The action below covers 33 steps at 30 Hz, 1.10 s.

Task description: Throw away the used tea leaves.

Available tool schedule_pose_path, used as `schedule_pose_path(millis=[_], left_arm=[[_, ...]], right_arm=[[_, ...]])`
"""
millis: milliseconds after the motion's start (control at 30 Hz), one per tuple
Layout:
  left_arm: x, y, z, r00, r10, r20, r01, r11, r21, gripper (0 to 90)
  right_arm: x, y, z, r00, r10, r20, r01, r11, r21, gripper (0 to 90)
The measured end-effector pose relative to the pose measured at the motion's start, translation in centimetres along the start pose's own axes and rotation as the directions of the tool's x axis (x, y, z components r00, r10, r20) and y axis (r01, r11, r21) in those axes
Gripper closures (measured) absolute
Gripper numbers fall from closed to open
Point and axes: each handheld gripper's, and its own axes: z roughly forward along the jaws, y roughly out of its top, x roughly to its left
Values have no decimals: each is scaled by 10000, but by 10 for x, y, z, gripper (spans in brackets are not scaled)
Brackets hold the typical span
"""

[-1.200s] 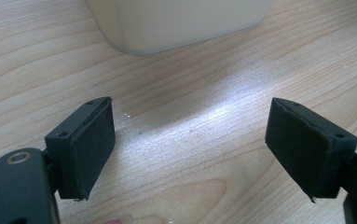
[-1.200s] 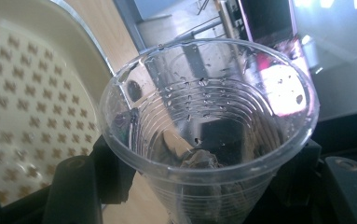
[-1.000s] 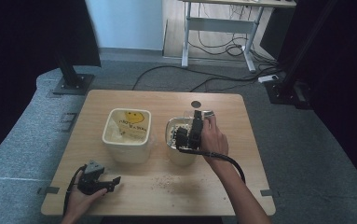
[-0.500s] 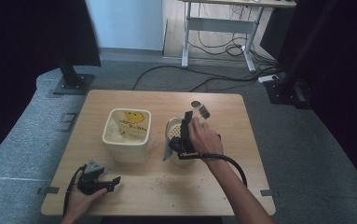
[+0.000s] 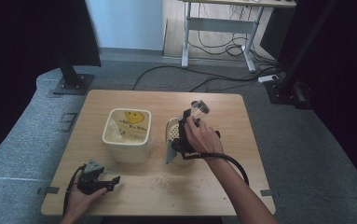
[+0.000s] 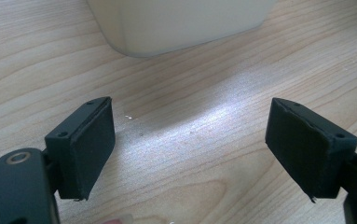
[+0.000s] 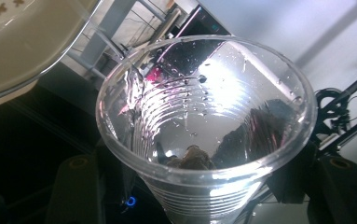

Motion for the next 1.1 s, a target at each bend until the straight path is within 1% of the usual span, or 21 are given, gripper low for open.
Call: schedule_pose_path(millis=[67, 100, 167, 200, 233, 267, 300, 333, 367, 400, 433, 467, 500, 533, 567, 600, 667, 700, 800, 900, 1100], left_arm=[[0, 0, 0, 10000, -14, 1, 14, 10000, 0, 158], [1, 0, -1, 10000, 25, 2, -25, 10000, 35, 158], [1, 0, -1, 10000, -1, 12, 1, 10000, 14, 158], [1, 0, -1, 10000, -15, -8, 15, 10000, -7, 158], [1, 0, -1, 10000, -33, -8, 33, 10000, 1, 158], [1, 1, -1, 10000, -34, -20, 34, 10000, 0, 158], [1, 0, -1, 10000, -37, -11, 37, 10000, 10, 157], [1, 0, -1, 10000, -28, 5, 28, 10000, 6, 158], [1, 0, -2, 10000, -29, 7, 29, 10000, -3, 158], [1, 0, -1, 10000, -30, 3, 30, 10000, 9, 157], [1, 0, -1, 10000, -32, 4, 32, 10000, 21, 158], [1, 0, -1, 10000, -29, 18, 29, 10000, 19, 158], [1, 0, -2, 10000, -41, 17, 41, 10000, 5, 157], [1, 0, -1, 10000, -53, -3, 53, 10000, -10, 157], [1, 0, -1, 10000, -46, 3, 46, 10000, -5, 158], [1, 0, -1, 10000, -32, 8, 32, 10000, 8, 158], [1, 1, -1, 10000, -32, 16, 32, 10000, 14, 158], [1, 1, -1, 10000, -52, 17, 52, 10000, 6, 158], [1, 1, -1, 10000, -22, 11, 22, 10000, 28, 158], [1, 1, -1, 10000, -38, 6, 38, 10000, 13, 157], [2, 1, -2, 10000, -63, 15, 63, 10000, 8, 158]], right_arm=[[-2, 2, -1, 9999, 121, -29, -121, 9999, -58, 368], [-1, 4, -2, 10000, -14, -9, 14, 9999, -114, 367], [-4, 5, -3, 10000, 67, 56, -66, 9999, -142, 367], [-6, 4, -2, 9997, 27, 231, -28, 10000, 58, 368], [-5, 6, -2, 9990, -233, 382, 228, 9996, 144, 365], [-5, 8, -3, 9992, -365, 186, 364, 9993, 10, 365], [-6, 9, -4, 9990, -391, 196, 393, 9992, -76, 366], [-9, 6, -2, 9997, -80, 210, 79, 10000, 33, 368], [-11, 2, 1, 9995, 184, 238, -192, 9993, 317, 368], [-10, 3, 1, 9996, -154, 224, 145, 9991, 403, 365], [-8, 4, -1, 9992, -354, 182, 348, 9989, 313, 365], [-8, 5, -3, 9996, -202, 182, 200, 9998, 69, 368], [-9, 4, -2, 9995, 166, 271, -172, 9996, 205, 368], [-9, 3, -1, 9997, 91, 207, -99, 9992, 379, 366], [-6, 4, -2, 9997, -146, 208, 141, 9996, 249, 365], [-5, 4, -2, 9998, -94, 146, 91, 9998, 156, 366], [-4, 3, -1, 9998, -128, 170, 123, 9995, 298, 365], [-4, 2, -1, 9998, -65, 188, 58, 9993, 373, 365], [-5, 1, -2, 9996, -31, 281, 22, 9996, 289, 365], [-6, -1, -3, 9994, 146, 305, -155, 9994, 295, 363], [-4, -8, -1, 9993, 318, 210, -327, 9986, 420, 363]])
